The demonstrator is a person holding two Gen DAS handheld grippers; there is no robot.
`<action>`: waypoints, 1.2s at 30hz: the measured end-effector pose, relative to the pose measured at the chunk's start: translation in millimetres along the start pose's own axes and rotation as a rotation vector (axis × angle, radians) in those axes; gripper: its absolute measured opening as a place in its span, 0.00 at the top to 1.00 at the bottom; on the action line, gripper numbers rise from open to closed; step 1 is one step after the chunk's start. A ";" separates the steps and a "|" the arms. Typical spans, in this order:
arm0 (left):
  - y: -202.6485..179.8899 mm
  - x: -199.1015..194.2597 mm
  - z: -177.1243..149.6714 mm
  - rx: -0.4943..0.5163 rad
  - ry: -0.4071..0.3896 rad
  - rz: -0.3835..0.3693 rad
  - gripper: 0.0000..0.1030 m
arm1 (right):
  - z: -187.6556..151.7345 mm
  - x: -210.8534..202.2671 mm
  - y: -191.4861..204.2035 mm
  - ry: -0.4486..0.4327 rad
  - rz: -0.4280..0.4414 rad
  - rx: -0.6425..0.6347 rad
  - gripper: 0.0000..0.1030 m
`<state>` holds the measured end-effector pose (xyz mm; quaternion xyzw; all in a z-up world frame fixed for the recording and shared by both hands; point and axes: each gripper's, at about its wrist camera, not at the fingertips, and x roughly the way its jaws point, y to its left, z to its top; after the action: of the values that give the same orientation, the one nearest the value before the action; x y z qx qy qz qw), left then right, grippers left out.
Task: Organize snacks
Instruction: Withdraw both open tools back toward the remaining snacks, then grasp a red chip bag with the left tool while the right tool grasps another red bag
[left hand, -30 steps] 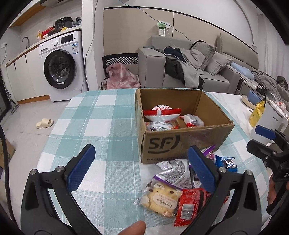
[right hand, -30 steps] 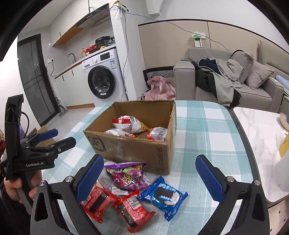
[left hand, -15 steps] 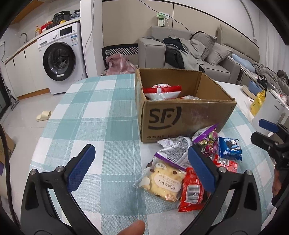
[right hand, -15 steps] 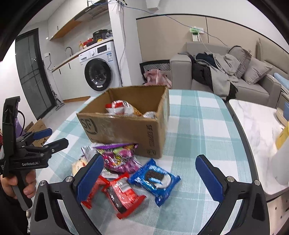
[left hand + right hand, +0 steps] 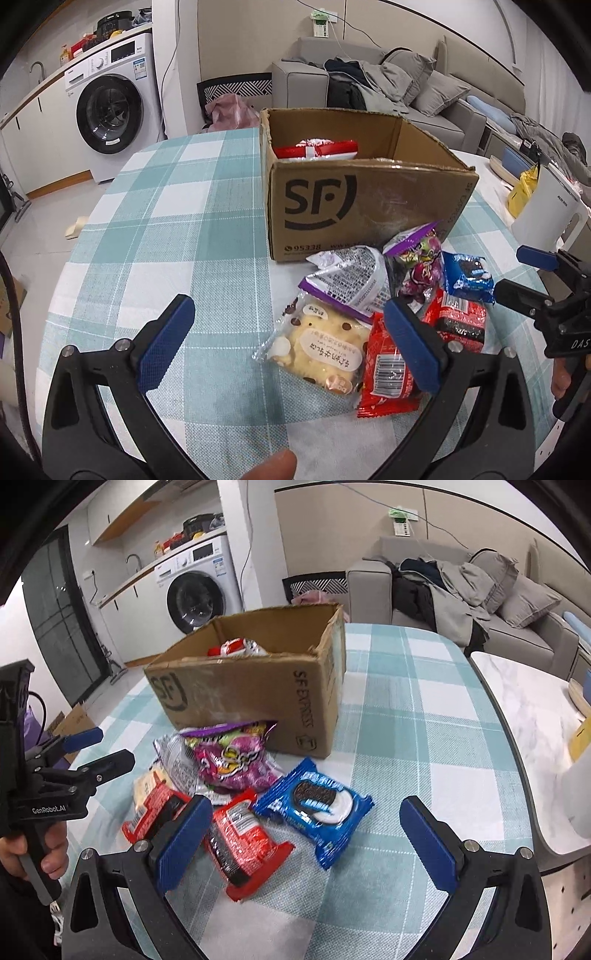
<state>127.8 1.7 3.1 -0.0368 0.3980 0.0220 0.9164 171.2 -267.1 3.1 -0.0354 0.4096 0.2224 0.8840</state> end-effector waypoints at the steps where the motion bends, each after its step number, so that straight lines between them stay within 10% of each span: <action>1: -0.4 -0.1 -2.0 -0.002 0.002 -0.003 0.01 | -1.8 1.4 1.8 0.007 0.007 0.000 0.00; 26: -20.5 -14.8 -33.1 0.053 0.034 -0.069 0.01 | -23.1 22.2 35.5 0.106 0.117 -0.092 0.18; 36: -35.7 -20.4 -39.3 0.110 0.060 -0.171 0.34 | -29.9 17.1 37.4 0.117 0.152 -0.111 0.29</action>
<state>87.7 -37.5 -6.9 -0.0207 0.4214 -0.0793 0.9031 143.9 -234.6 -24.8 -0.0661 0.4493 0.3085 0.8358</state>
